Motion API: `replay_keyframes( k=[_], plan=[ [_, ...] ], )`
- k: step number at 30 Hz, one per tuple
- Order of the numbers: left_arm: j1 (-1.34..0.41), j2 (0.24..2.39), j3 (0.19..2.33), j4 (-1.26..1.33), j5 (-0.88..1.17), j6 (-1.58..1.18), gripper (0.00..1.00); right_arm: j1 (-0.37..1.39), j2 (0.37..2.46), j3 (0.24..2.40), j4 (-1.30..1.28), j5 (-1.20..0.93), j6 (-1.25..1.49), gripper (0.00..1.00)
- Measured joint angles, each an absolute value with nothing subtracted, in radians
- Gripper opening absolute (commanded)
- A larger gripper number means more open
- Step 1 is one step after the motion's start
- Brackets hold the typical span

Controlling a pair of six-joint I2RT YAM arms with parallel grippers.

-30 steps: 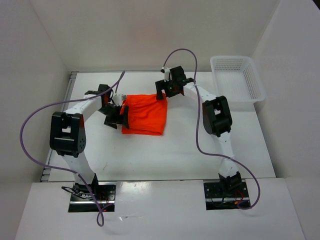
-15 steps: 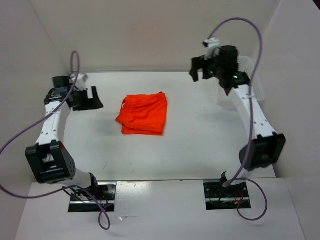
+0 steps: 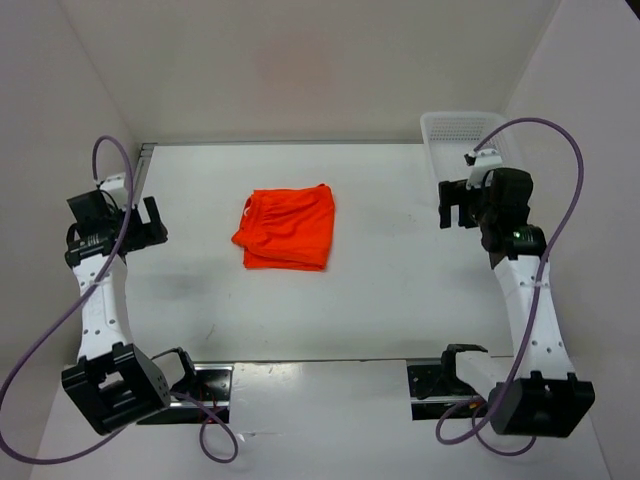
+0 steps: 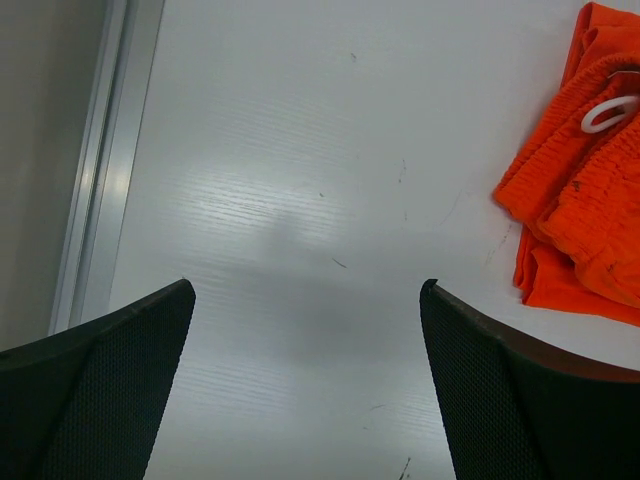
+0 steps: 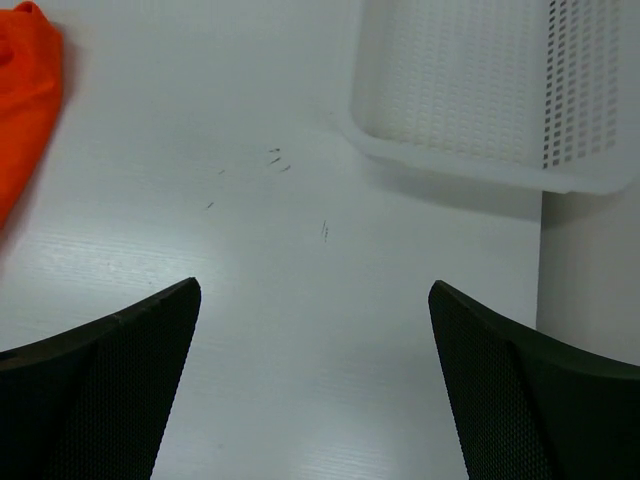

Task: Fold and stack the shorts
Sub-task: Fold the shorts

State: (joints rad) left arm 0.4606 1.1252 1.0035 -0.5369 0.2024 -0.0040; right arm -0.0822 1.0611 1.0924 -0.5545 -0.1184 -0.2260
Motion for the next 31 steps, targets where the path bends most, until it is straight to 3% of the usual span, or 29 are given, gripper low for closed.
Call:
replay_keyframes(
  k=[12, 31],
  plan=[
    [0.474, 1.040, 0.970, -0.511, 0.186, -0.004, 1.00, -0.088, 0.934, 1.027, -0.656, 0.005, -0.134, 1.00],
    [0.477, 0.982, 0.942, -0.506, 0.184, -0.004, 1.00, -0.088, 0.867, 1.006, -0.674, 0.004, -0.102, 1.00]
  ],
)
